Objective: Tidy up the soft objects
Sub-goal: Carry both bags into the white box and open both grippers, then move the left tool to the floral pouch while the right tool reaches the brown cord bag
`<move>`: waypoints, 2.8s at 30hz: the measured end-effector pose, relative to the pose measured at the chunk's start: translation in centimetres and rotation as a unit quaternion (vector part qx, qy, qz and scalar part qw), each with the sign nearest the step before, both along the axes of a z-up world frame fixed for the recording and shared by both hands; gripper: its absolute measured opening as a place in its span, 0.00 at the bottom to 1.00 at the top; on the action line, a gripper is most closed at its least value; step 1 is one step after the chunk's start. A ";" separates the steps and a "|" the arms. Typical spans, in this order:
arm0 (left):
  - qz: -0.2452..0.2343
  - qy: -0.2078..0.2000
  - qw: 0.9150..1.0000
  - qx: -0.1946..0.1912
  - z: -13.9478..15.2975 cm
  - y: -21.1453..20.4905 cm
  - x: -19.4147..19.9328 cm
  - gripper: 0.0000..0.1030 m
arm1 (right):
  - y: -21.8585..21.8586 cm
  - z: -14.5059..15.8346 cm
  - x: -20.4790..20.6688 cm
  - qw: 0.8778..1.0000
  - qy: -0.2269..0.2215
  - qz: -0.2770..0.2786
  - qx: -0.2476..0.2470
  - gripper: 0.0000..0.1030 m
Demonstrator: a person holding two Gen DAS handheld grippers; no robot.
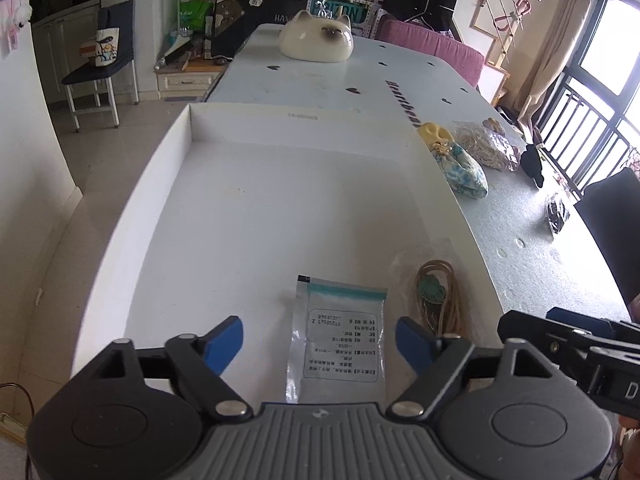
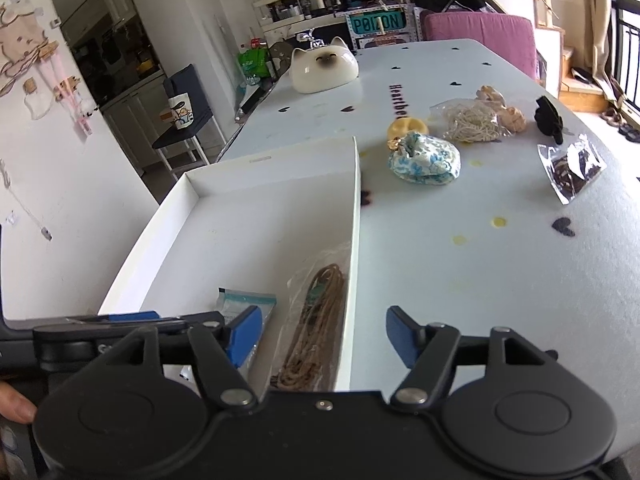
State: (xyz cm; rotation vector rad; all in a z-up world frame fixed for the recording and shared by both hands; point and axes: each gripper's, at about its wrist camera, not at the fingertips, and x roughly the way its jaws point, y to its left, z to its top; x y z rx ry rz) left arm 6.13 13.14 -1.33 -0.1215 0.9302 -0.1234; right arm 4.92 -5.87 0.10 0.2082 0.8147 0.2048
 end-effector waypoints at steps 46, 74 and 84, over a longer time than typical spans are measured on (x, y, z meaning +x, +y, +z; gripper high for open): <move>-0.060 -0.116 0.991 0.043 7.1 -10.3 2.3 1.00 | -16.5 3.5 2.1 0.988 -0.094 -0.106 -0.065 1.00; -0.128 -0.110 0.985 0.040 0.7 -20.1 13.6 1.00 | -26.4 -3.6 16.7 0.964 -0.028 -0.263 -0.013 1.00; -0.151 -0.123 0.980 0.039 -0.3 -20.1 15.4 1.00 | -25.5 -7.9 20.1 0.974 0.017 -0.223 -0.041 1.00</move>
